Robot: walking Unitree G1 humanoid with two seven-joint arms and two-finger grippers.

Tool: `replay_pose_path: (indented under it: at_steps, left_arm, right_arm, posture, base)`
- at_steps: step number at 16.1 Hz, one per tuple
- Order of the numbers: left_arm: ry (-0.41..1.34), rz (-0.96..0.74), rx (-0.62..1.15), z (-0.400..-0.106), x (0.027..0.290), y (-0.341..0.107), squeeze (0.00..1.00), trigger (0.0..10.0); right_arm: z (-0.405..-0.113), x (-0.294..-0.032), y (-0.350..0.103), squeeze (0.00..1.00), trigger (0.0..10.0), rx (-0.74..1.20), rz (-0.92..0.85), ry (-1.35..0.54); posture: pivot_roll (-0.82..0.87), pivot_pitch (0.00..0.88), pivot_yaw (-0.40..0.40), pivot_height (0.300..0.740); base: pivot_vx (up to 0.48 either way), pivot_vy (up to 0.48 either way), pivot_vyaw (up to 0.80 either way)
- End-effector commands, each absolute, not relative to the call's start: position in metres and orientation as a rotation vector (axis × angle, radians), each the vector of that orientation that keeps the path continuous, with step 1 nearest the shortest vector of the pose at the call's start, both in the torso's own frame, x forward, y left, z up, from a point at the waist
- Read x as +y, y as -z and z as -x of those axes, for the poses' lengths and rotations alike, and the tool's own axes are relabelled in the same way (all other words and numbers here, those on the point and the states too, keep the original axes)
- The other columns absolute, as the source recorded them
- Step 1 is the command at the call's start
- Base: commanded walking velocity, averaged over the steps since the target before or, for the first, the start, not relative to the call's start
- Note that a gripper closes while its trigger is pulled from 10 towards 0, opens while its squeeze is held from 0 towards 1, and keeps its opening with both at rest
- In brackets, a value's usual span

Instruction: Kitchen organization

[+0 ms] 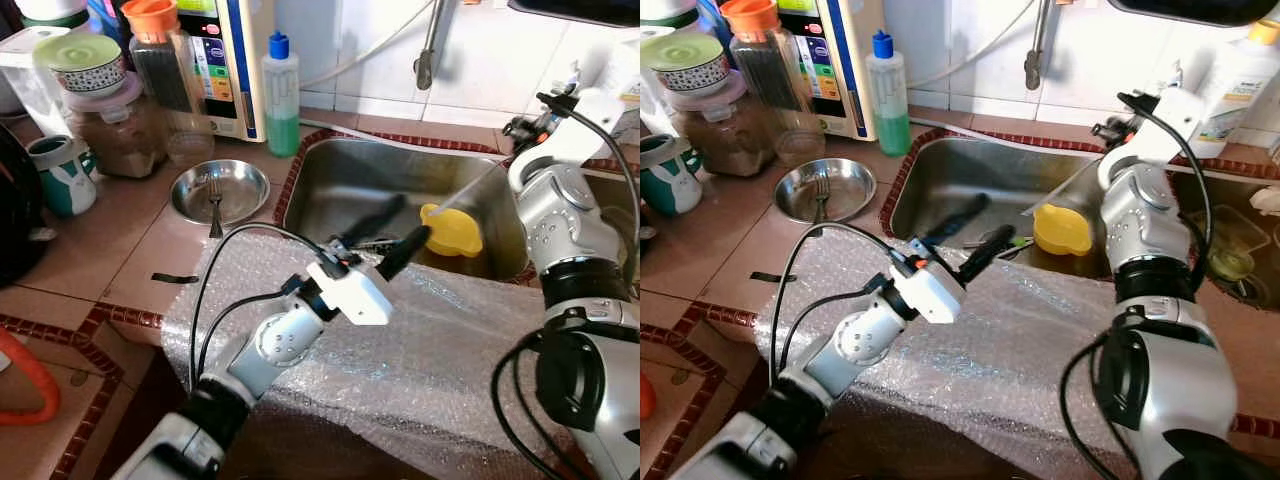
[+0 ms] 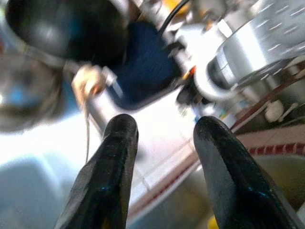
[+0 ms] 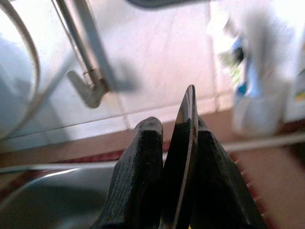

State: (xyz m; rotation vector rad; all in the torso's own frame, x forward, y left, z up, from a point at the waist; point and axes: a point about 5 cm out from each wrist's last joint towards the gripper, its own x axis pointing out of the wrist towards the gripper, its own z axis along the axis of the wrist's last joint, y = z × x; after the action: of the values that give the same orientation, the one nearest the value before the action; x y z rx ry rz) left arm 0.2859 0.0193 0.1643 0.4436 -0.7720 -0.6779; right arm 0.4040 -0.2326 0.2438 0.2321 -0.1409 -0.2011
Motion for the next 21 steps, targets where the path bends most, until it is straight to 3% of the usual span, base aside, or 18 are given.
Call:
replay_pose_path:
  at_steps: [1, 4, 10, 15, 16, 18, 19, 21]
  left_arm:
    - [0.654, -0.424, -0.735, -0.287, 0.024, -0.163, 1.00, 10.0]
    - [0.603, -0.375, -0.640, -0.291, 0.036, -0.158, 1.00, 10.0]
    - [0.592, -0.359, -0.594, -0.292, 0.041, -0.160, 1.00, 10.0]
    - [0.567, -0.325, -0.524, -0.291, 0.045, -0.157, 1.00, 10.0]
    - [0.574, -0.323, -0.492, -0.290, 0.045, -0.152, 1.00, 10.0]
    - [0.583, -0.312, -0.443, -0.288, 0.044, -0.146, 1.00, 10.0]
    - [0.601, -0.303, -0.421, -0.287, 0.043, -0.143, 1.00, 10.0]
    - [0.603, -0.266, -0.362, -0.287, 0.044, -0.138, 1.00, 10.0]
  right_arm:
    - [-0.403, -0.234, -0.238, 0.00, 0.0, -0.147, -0.156, 0.218]
    - [-0.401, -0.227, -0.227, 0.00, 0.0, -0.180, 0.063, 0.183]
    - [-0.402, -0.220, -0.217, 0.00, 0.0, -0.175, 0.114, 0.163]
    - [-0.399, -0.206, -0.194, 0.00, 0.0, -0.128, 0.379, 0.019]
    - [-0.397, -0.200, -0.184, 1.00, 3.7, -0.096, 0.423, -0.050]
    - [-0.394, -0.195, -0.173, 1.00, 4.2, -0.076, 0.477, -0.101]
    - [-0.392, -0.191, -0.166, 1.00, 10.0, -0.055, 0.480, -0.142]
    - [-0.389, -0.189, -0.156, 1.00, 10.0, -0.018, 0.517, -0.186]
  posture:
    - [-0.14, 0.072, -0.002, 0.740]
    - [-0.14, 0.069, 0.008, 0.740]
    - [-0.10, 0.067, 0.015, 0.740]
    - [-0.08, 0.066, -0.004, 0.740]
    - [-0.07, 0.067, -0.007, 0.740]
    - [-0.07, 0.067, -0.008, 0.740]
    - [-0.07, 0.068, -0.006, 0.740]
    - [-0.07, 0.067, -0.003, 0.740]
  base:
    - [0.000, 0.000, 0.00]
    - [0.000, 0.000, 0.00]
    - [0.000, 0.000, 0.00]
    - [0.000, 0.000, 0.00]
    - [0.000, 0.000, 0.00]
    - [0.000, 0.000, 0.00]
    - [0.000, 0.000, 0.00]
    - [0.000, 0.000, 0.00]
